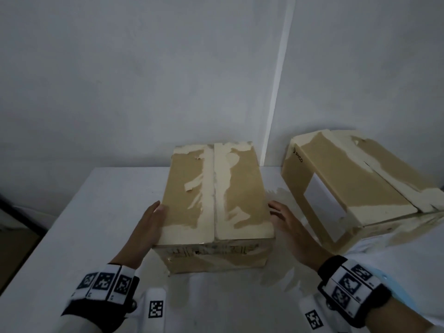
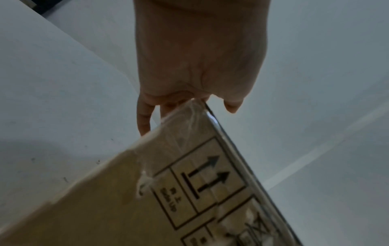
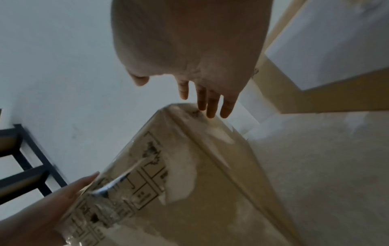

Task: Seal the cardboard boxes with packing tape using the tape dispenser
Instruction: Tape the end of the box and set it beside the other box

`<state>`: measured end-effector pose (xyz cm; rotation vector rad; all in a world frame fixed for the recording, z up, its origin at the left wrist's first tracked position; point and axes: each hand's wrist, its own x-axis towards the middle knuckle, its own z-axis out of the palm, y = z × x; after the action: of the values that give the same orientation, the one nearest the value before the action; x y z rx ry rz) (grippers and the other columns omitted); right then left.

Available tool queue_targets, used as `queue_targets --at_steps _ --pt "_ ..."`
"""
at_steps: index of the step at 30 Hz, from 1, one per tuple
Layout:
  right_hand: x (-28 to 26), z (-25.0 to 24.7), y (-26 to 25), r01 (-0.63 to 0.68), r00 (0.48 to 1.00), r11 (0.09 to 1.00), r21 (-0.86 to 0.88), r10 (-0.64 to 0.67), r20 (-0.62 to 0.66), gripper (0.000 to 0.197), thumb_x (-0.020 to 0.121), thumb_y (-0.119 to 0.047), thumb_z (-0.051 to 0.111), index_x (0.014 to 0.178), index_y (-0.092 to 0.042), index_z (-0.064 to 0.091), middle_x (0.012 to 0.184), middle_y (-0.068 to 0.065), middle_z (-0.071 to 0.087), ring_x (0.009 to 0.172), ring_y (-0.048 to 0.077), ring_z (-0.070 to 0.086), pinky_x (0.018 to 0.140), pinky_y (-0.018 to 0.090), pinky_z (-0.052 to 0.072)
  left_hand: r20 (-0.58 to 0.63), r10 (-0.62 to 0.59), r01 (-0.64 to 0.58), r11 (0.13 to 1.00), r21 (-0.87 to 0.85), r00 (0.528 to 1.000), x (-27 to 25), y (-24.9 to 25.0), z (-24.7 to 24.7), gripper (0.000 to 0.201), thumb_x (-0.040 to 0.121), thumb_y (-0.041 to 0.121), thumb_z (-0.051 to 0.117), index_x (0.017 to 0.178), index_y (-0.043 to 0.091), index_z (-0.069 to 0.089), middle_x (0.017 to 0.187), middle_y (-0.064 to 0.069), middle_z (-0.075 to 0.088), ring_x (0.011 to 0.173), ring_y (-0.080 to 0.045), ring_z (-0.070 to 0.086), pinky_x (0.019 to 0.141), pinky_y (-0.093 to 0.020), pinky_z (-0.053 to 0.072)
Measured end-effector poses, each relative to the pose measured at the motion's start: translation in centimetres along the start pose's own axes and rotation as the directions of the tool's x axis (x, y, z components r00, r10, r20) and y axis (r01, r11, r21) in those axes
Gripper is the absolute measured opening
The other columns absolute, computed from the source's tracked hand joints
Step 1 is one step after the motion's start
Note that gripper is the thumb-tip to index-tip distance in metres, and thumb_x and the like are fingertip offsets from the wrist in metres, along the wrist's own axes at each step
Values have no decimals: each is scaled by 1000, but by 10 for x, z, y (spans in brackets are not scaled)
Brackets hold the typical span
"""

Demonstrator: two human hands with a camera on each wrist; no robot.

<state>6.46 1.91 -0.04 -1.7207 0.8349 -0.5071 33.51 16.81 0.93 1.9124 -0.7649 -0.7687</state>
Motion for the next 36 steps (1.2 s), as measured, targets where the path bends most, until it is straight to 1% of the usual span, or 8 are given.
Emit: queue_targets --at_steps 4,9,20,25,29,31,33,36 --pt "20 26 -11 -42 989 993 110 57 -139 40 96 -31 33 134 -19 31 129 -6 40 115 5 42 90 11 32 -14 43 -43 999 8 999 2 5 11 67 78 63 27 126 21 49 115 1 58 101 -18 57 81 -32 46" --pt "30 54 -7 17 966 992 127 16 -257 106 62 -84 35 143 -17 22 148 3 32 135 17 32 113 39 27 -118 9 -4 999 41 993 4 1 6 47 92 47 32 130 22 45 112 1 51 100 -20 49 82 -30 36" --pt "68 140 -30 0 994 982 190 21 -109 123 47 -91 42 141 -16 15 144 6 31 131 19 34 110 45 32 -365 12 74 972 221 931 25 -38 -87 39 91 40 49 121 15 54 112 -13 60 89 -23 50 76 -32 37" --pt "88 180 -46 -13 1000 983 185 13 3 95 67 -78 47 140 -24 17 143 2 30 130 16 34 111 46 31 -524 98 172 880 443 846 37 -45 -121 26 93 36 46 108 17 55 109 -11 56 91 -33 56 76 -40 43" --pt "93 200 -62 -32 990 993 110 17 137 66 96 -35 33 143 -18 -10 149 -5 5 134 3 7 112 23 7 -436 209 211 646 734 875 42 -50 -128 38 96 34 33 99 10 61 106 -14 56 93 -36 58 69 -39 41" --pt "99 209 -64 -19 986 997 72 7 168 65 97 -30 31 143 -18 -13 151 -5 1 138 6 2 114 24 4 -369 188 225 524 822 910 42 -55 -123 48 95 44 24 106 11 57 112 -13 54 109 -34 52 78 -45 42" --pt "107 217 -69 -8 983 998 57 -3 183 68 95 -39 34 144 -18 -9 154 -3 1 141 10 5 118 32 7 -405 120 256 608 751 906 44 -57 -117 52 92 49 35 125 10 47 137 -16 42 134 -33 32 104 -56 26" --pt "121 225 -72 1 976 998 59 -14 218 93 77 -73 36 146 -22 -1 155 -2 11 140 15 16 117 43 18 -423 114 254 649 717 899 44 -57 -123 61 87 54 35 132 14 42 145 -15 34 139 -30 24 111 -54 16"
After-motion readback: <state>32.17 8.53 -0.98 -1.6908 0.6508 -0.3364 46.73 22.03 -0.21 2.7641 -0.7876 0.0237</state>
